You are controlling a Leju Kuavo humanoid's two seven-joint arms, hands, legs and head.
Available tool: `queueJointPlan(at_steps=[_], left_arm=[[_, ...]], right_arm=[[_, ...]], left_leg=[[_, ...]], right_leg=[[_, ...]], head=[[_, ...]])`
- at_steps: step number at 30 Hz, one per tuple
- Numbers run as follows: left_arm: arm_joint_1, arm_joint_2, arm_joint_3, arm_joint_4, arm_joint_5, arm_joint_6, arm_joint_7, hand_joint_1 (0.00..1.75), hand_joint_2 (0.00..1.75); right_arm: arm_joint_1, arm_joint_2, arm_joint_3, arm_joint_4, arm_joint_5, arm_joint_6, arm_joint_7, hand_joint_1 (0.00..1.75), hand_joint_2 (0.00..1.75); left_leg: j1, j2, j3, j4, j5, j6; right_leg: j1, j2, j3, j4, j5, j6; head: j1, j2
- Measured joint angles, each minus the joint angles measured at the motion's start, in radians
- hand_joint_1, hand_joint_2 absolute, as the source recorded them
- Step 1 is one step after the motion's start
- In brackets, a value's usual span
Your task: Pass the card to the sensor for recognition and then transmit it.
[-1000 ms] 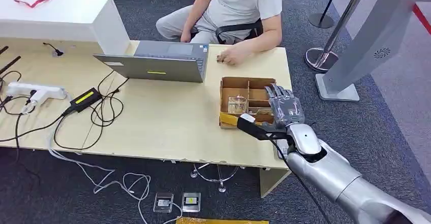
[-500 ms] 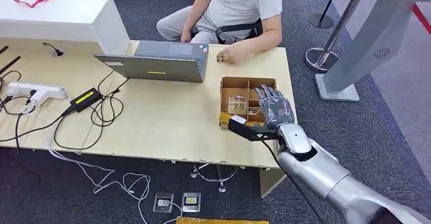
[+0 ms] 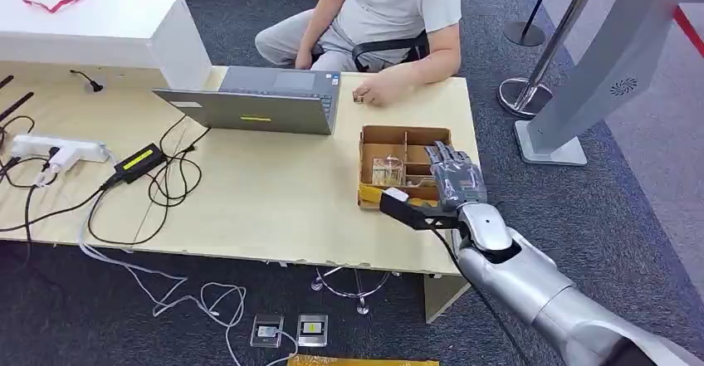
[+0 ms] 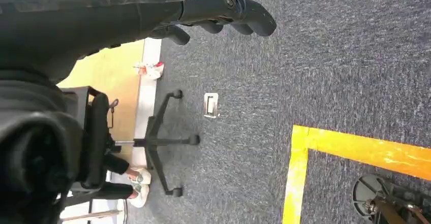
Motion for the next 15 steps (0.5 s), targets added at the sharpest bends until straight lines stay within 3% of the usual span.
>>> queueJointPlan(at_steps=[7, 8, 9, 15], left_arm=[[0.0, 0.0, 0.0, 0.0, 0.003, 0.008, 0.008, 0.0, 0.0], [0.0, 0.0, 0.0, 0.0, 0.003, 0.008, 0.008, 0.0, 0.0], [0.0, 0.0, 0.0, 0.0, 0.003, 0.008, 0.008, 0.0, 0.0], [0.0, 0.0, 0.0, 0.0, 0.01, 0.014, 0.009, 0.0, 0.0]], right_arm=[[0.005, 0.001, -0.006, 0.014, 0.006, 0.0, -0.016, 0.02, 1.75], [0.006, 0.001, -0.006, 0.015, 0.007, 0.0, -0.016, 0.54, 1.75], [0.006, 0.001, -0.006, 0.016, 0.007, 0.0, -0.016, 1.75, 1.75], [0.009, 0.009, -0.006, 0.025, 0.017, 0.0, -0.029, 1.75, 1.75]], left_leg=[[0.0, 0.0, 0.0, 0.0, 0.0, 0.0], [0.0, 0.0, 0.0, 0.0, 0.0, 0.0], [0.0, 0.0, 0.0, 0.0, 0.0, 0.0], [0.0, 0.0, 0.0, 0.0, 0.0, 0.0]], right_leg=[[0.0, 0.0, 0.0, 0.0, 0.0, 0.0], [0.0, 0.0, 0.0, 0.0, 0.0, 0.0], [0.0, 0.0, 0.0, 0.0, 0.0, 0.0], [0.0, 0.0, 0.0, 0.0, 0.0, 0.0]], head=[[0.0, 0.0], [0.0, 0.0], [0.0, 0.0], [0.0, 0.0]])
